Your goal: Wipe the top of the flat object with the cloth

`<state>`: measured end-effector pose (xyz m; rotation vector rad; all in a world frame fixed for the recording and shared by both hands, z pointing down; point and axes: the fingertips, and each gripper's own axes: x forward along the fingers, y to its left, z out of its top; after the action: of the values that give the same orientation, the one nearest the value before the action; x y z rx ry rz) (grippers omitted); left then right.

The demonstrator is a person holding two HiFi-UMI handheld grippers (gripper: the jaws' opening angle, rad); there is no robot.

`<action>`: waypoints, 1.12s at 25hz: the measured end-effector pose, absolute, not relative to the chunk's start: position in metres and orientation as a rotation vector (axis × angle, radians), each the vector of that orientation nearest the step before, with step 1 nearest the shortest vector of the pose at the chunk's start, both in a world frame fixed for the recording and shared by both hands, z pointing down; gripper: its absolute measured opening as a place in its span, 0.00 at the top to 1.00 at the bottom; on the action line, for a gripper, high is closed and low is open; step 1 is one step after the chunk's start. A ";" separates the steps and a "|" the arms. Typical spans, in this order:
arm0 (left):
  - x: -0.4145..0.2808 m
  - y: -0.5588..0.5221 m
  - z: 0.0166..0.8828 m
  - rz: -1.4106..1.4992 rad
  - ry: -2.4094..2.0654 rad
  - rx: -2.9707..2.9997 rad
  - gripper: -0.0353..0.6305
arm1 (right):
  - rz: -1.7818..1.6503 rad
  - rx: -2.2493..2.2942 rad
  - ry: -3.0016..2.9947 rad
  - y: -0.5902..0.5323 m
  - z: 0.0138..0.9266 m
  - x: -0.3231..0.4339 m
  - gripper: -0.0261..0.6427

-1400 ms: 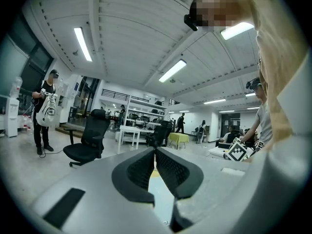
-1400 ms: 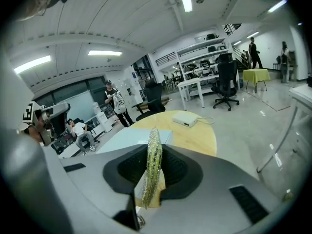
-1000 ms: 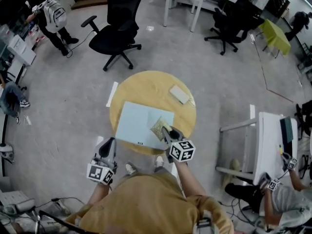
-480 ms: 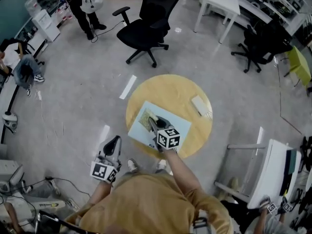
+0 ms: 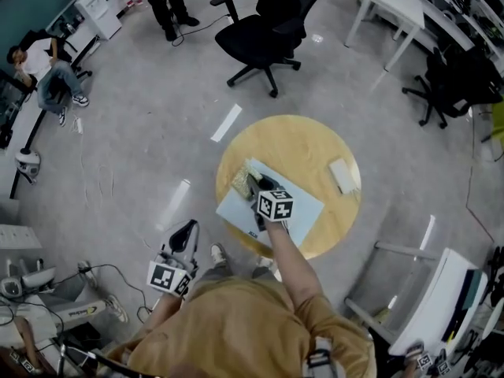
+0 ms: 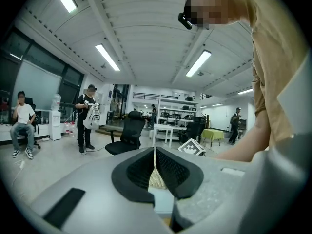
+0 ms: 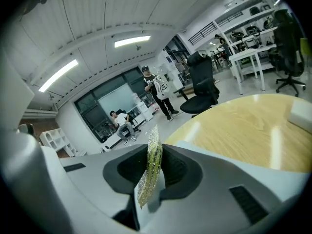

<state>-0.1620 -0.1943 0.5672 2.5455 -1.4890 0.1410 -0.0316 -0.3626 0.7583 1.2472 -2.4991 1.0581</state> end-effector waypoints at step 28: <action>-0.034 -0.185 0.556 0.118 -1.163 2.714 0.92 | 1.035 1.677 -2.198 -0.228 0.763 0.224 0.87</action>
<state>-0.0336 -0.1848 0.5558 2.7141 -1.1630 0.1180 0.2240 -0.2277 0.7634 1.6771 -2.1984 1.0351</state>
